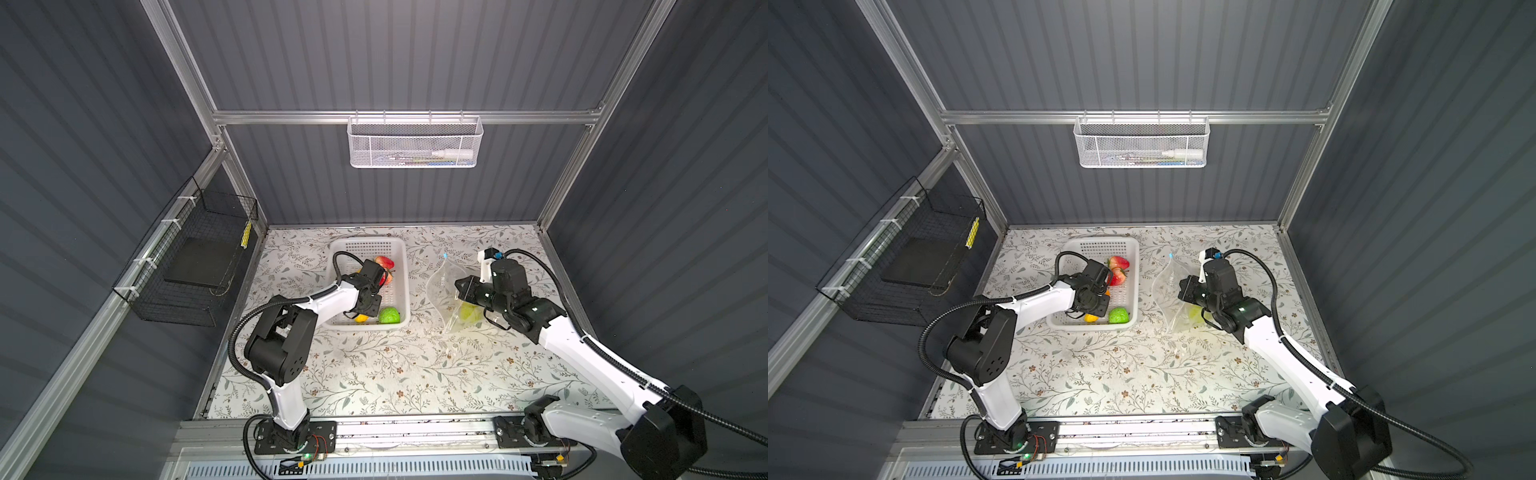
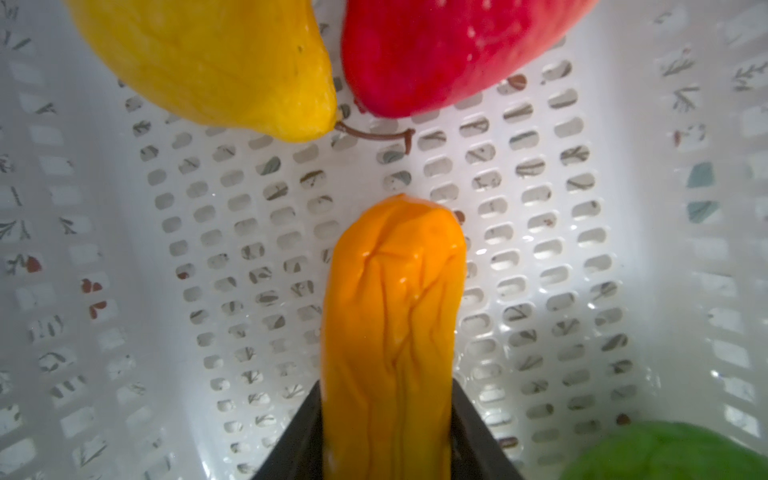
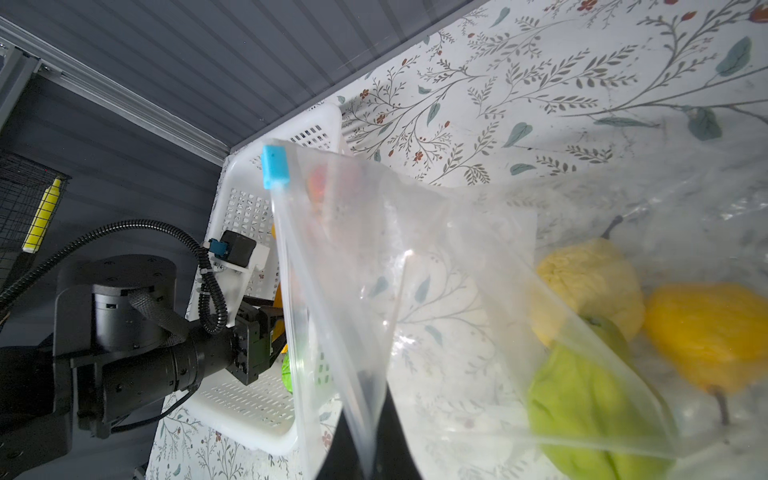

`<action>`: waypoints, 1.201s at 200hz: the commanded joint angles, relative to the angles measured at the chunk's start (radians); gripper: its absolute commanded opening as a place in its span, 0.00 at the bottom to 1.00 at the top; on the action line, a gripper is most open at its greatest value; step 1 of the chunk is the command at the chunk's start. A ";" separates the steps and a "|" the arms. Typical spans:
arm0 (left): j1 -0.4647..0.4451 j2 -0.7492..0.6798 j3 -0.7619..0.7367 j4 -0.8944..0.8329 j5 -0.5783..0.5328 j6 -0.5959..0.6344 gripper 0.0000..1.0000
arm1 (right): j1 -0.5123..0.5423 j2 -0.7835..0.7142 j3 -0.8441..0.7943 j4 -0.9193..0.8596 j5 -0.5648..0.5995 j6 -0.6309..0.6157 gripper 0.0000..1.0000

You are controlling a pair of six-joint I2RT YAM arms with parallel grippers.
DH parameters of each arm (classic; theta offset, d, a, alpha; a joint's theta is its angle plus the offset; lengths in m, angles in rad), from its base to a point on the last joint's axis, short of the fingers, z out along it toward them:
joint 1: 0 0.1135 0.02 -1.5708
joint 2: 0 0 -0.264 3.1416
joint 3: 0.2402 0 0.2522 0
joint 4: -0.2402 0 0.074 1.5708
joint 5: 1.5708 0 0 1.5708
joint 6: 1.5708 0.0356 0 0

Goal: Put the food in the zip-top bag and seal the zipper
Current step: 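Lower the left gripper into the basket and grasp the orange mango, then carry the orange mango with the left gripper into the bag mouth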

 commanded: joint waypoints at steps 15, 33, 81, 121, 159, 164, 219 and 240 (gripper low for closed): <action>0.007 -0.109 -0.011 -0.002 0.013 -0.028 0.43 | -0.001 -0.021 0.006 -0.026 0.010 -0.017 0.00; 0.007 -0.158 -0.015 0.003 0.018 -0.044 0.42 | -0.001 -0.017 0.015 -0.029 0.001 -0.025 0.00; 0.004 -0.278 -0.028 0.088 0.213 -0.153 0.42 | -0.005 0.013 0.031 -0.008 -0.026 -0.040 0.00; -0.032 -0.352 -0.053 0.281 0.417 -0.294 0.42 | -0.006 0.019 0.006 0.044 -0.038 -0.051 0.00; -0.139 -0.357 -0.018 0.423 0.429 -0.354 0.41 | -0.007 0.016 -0.004 0.070 -0.026 -0.063 0.00; -0.154 -0.355 -0.011 0.439 0.428 -0.354 0.41 | -0.009 0.015 -0.004 0.073 -0.025 -0.066 0.00; -0.247 -0.297 -0.029 0.682 0.412 -0.454 0.42 | -0.010 0.011 -0.014 0.113 -0.043 -0.054 0.00; -0.277 -0.266 -0.039 0.736 0.372 -0.483 0.42 | -0.010 0.001 -0.031 0.135 -0.052 -0.038 0.00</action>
